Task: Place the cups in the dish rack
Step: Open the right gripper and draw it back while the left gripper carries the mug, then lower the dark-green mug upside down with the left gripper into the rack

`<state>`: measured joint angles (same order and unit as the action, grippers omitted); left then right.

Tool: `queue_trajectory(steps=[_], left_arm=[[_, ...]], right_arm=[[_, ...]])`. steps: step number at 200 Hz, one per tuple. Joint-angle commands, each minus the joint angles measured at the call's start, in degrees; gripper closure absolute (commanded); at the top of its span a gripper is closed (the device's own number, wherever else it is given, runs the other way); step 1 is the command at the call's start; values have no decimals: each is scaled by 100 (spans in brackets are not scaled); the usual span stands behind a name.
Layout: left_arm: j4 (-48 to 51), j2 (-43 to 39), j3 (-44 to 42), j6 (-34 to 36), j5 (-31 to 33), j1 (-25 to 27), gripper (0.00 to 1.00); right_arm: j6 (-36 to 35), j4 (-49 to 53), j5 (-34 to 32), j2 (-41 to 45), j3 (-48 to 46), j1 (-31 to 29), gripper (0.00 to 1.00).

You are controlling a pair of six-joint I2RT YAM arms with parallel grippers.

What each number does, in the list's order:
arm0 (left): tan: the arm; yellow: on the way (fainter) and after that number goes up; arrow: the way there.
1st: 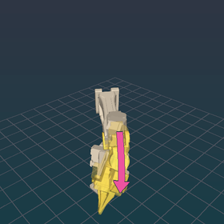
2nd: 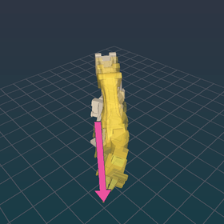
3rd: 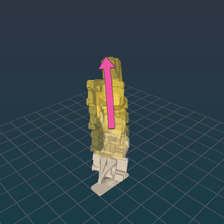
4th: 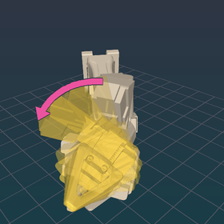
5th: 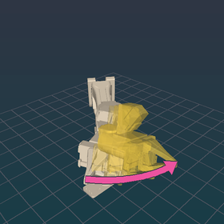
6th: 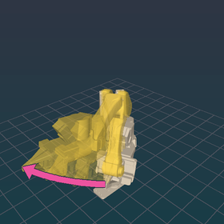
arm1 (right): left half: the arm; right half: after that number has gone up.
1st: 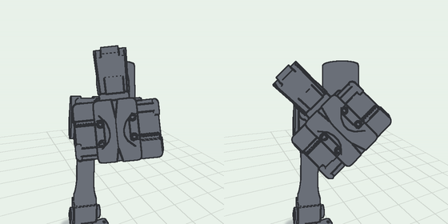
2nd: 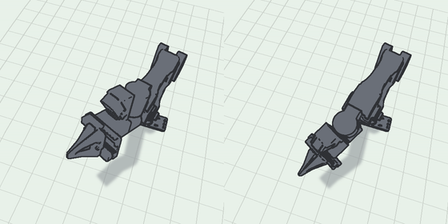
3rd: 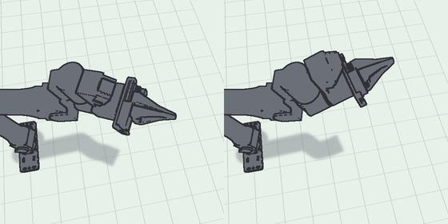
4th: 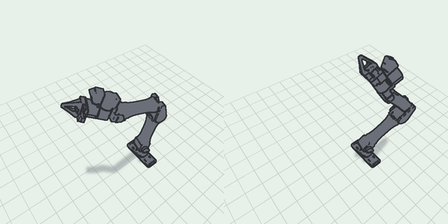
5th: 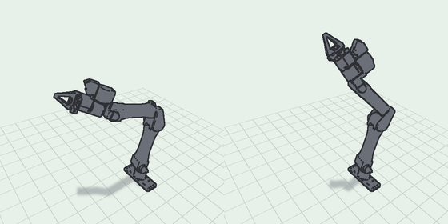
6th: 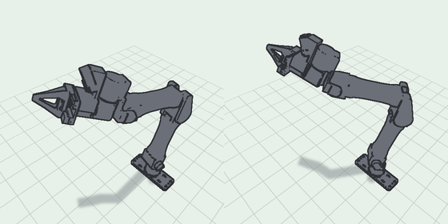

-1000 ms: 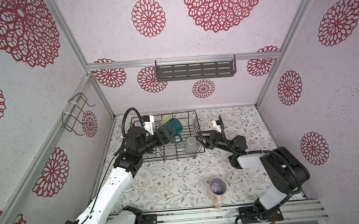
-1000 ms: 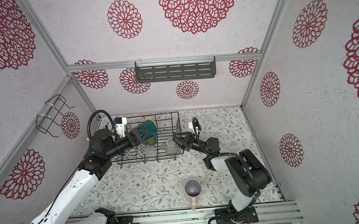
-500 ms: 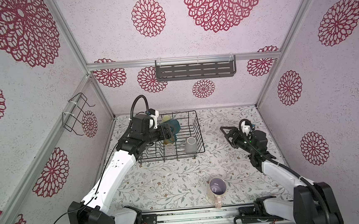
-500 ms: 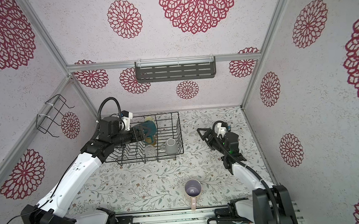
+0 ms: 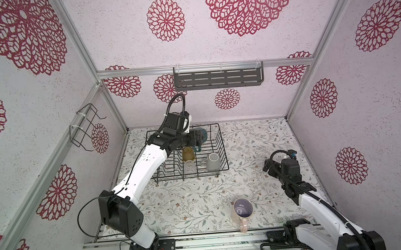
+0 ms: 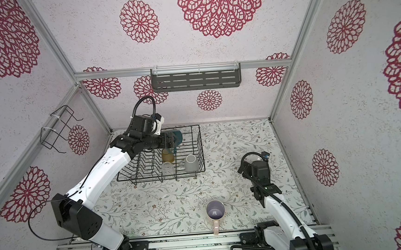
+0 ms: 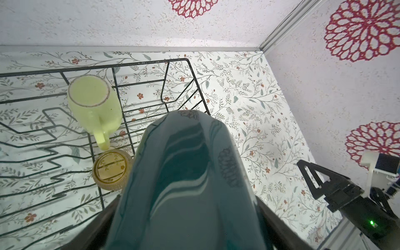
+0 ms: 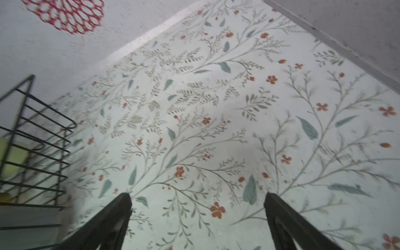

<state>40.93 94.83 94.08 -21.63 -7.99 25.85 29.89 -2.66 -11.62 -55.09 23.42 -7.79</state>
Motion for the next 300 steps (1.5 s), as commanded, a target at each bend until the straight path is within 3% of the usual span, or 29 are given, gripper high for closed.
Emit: queue_trajectory(steps=[1,78,137,206,264,300], left_arm=[[65,319,582,414,357,93,39],[822,2295,2182,759,759,65,40],[1096,3364,3040,909,933,43,40],[952,3901,3280,599,901,-35,37],[561,4121,3274,476,1067,-28,23],[291,4115,3239,415,968,-36,21]], right_arm=[[-347,-358,-476,-55,-98,19,1],[152,-1028,-330,-487,-610,17,1],[367,-1267,25,-731,-979,19,1],[368,-1435,167,-1021,-940,15,1],[409,-1440,220,-1117,-910,15,2],[395,-1439,257,-1223,-861,15,2]])
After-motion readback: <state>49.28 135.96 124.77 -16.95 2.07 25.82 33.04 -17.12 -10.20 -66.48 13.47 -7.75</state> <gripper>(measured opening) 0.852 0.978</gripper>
